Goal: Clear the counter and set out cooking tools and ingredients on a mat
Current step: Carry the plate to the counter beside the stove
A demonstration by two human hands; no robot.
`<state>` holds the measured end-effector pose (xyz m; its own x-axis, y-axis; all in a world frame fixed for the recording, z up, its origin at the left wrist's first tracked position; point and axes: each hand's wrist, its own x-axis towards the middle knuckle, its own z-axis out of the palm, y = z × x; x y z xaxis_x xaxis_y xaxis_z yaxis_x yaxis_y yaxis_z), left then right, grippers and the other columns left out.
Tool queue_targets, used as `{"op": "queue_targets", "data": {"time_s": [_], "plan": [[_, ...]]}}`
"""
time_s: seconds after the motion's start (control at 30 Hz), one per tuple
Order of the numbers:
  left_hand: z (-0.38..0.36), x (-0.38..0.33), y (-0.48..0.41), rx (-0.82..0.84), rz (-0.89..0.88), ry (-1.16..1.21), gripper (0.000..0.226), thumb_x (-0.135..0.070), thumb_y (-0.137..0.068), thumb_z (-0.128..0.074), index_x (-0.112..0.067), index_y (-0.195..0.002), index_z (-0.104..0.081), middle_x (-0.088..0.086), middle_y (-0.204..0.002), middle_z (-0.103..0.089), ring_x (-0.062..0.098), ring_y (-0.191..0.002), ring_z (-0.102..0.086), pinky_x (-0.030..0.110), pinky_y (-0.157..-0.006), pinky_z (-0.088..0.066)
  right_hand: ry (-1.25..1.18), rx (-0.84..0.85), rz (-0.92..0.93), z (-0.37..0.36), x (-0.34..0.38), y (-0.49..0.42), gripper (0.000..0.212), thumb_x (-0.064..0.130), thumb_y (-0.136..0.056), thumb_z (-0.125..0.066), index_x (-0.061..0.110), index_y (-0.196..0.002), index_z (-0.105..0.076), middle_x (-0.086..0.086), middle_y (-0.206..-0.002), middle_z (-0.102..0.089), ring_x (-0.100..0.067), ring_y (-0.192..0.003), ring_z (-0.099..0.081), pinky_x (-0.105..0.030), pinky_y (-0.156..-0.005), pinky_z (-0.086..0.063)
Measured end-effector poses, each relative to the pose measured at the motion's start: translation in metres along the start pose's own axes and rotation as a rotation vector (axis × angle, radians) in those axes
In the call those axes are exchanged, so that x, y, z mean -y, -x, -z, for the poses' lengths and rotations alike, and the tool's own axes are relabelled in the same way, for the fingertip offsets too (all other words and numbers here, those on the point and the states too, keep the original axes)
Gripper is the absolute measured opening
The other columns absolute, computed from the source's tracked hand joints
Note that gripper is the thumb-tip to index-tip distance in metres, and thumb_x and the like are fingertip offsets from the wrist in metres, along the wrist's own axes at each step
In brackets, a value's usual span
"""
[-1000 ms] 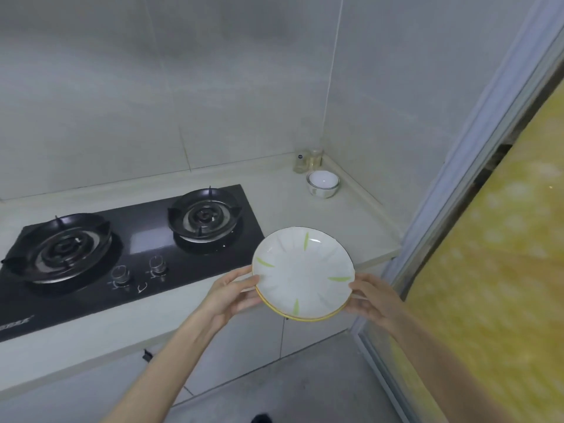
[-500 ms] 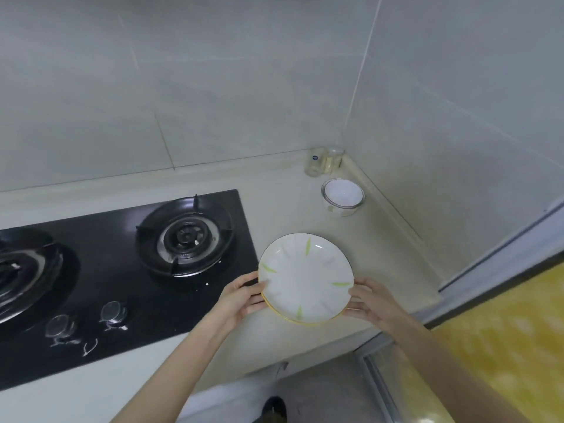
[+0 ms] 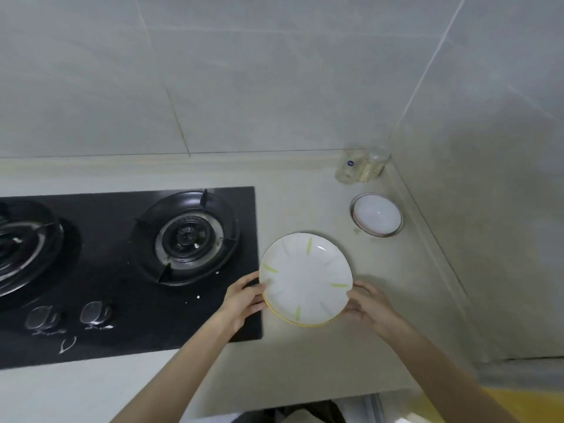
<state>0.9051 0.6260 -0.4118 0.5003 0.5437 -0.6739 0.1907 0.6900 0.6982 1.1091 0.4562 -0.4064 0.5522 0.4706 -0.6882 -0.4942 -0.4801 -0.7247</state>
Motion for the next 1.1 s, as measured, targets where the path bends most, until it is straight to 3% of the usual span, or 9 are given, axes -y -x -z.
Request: {"op": "queue_targets", "data": {"time_s": [0.13, 0.33, 0.43, 0.63, 0.73, 0.8, 0.87, 0.93, 1.1], "plan": [[-0.011, 0.000, -0.003, -0.037, -0.018, 0.025, 0.033, -0.002, -0.090, -0.058, -0.018, -0.118, -0.058, 0.006, -0.096, -0.071, 0.021, -0.084, -0.067, 0.024, -0.059, -0.056, -0.033, 0.075, -0.038, 0.007, 0.016, -0.016, 0.025, -0.005, -0.090, -0.051, 0.004, -0.113, -0.055, -0.017, -0.093, -0.067, -0.029, -0.072, -0.066, -0.028, -0.050, -0.054], [-0.022, 0.003, 0.001, -0.069, -0.066, 0.032, 0.029, -0.007, -0.092, -0.057, -0.024, -0.115, -0.061, 0.005, -0.106, -0.072, 0.022, -0.095, -0.068, 0.028, -0.076, -0.057, -0.103, 0.191, -0.083, 0.017, 0.025, -0.031, 0.024, -0.003, -0.091, -0.053, 0.004, -0.113, -0.060, -0.016, -0.095, -0.068, -0.033, -0.080, -0.064, -0.039, -0.069, -0.060], [-0.027, 0.007, 0.008, -0.105, -0.069, 0.074, 0.029, -0.010, -0.093, -0.056, -0.024, -0.118, -0.061, 0.003, -0.106, -0.072, 0.019, -0.095, -0.069, 0.030, -0.079, -0.055, -0.153, 0.191, -0.126, 0.018, 0.026, -0.030, 0.015, 0.002, -0.093, -0.054, 0.011, -0.100, -0.063, -0.013, -0.088, -0.070, -0.029, -0.075, -0.068, -0.034, -0.059, -0.060], [-0.038, 0.028, 0.041, -0.084, -0.042, 0.174, 0.025, -0.011, -0.097, -0.049, -0.024, -0.112, -0.063, -0.003, -0.106, -0.072, 0.018, -0.097, -0.070, 0.027, -0.075, -0.055, -0.284, 0.203, -0.249, 0.022, 0.014, -0.026, 0.018, 0.004, -0.092, -0.055, 0.004, -0.110, -0.061, -0.014, -0.092, -0.071, -0.026, -0.089, -0.066, -0.030, -0.056, -0.059], [-0.044, 0.044, 0.053, -0.010, 0.029, 0.261, 0.025, -0.015, -0.098, -0.048, -0.025, -0.116, -0.061, -0.001, -0.111, -0.071, 0.021, -0.098, -0.069, 0.034, -0.088, -0.054, -0.322, 0.192, -0.291, 0.018, 0.007, -0.017, 0.010, 0.004, -0.093, -0.054, 0.003, -0.100, -0.061, -0.012, -0.090, -0.068, -0.022, -0.087, -0.062, -0.028, -0.055, -0.059], [-0.046, 0.051, 0.056, -0.002, 0.062, 0.333, 0.026, -0.018, -0.097, -0.048, -0.025, -0.120, -0.059, 0.004, -0.115, -0.069, 0.025, -0.103, -0.067, 0.037, -0.093, -0.052, -0.321, 0.174, -0.298, 0.015, 0.004, -0.014, 0.007, 0.005, -0.092, -0.057, 0.006, -0.096, -0.062, -0.010, -0.090, -0.068, -0.022, -0.084, -0.065, -0.029, -0.062, -0.060], [-0.047, 0.055, 0.055, -0.018, 0.087, 0.419, 0.028, -0.023, -0.095, -0.052, -0.024, -0.123, -0.058, 0.008, -0.116, -0.068, 0.028, -0.107, -0.065, 0.037, -0.092, -0.053, -0.306, 0.151, -0.293, 0.012, 0.000, -0.015, 0.005, 0.007, -0.091, -0.059, 0.008, -0.094, -0.063, -0.008, -0.085, -0.072, -0.020, -0.072, -0.071, -0.035, -0.085, -0.057], [-0.047, 0.054, 0.053, -0.047, 0.090, 0.488, 0.034, -0.028, -0.093, -0.054, -0.020, -0.127, -0.055, 0.012, -0.117, -0.068, 0.030, -0.110, -0.064, 0.039, -0.091, -0.054, -0.310, 0.140, -0.291, 0.009, 0.000, -0.017, 0.007, 0.009, -0.092, -0.059, 0.010, -0.098, -0.063, -0.006, -0.080, -0.074, -0.019, -0.067, -0.072, -0.042, -0.110, -0.037], [-0.049, 0.041, 0.043, -0.080, 0.045, 0.577, 0.038, -0.029, -0.092, -0.052, -0.016, -0.128, -0.054, 0.006, -0.121, -0.066, 0.026, -0.108, -0.065, 0.039, -0.084, -0.056, -0.464, 0.146, -0.318, -0.004, 0.015, -0.020, 0.019, 0.006, -0.094, -0.054, -0.003, -0.110, -0.058, -0.025, -0.118, -0.060, -0.034, -0.107, -0.058, -0.043, -0.094, -0.048]]}}
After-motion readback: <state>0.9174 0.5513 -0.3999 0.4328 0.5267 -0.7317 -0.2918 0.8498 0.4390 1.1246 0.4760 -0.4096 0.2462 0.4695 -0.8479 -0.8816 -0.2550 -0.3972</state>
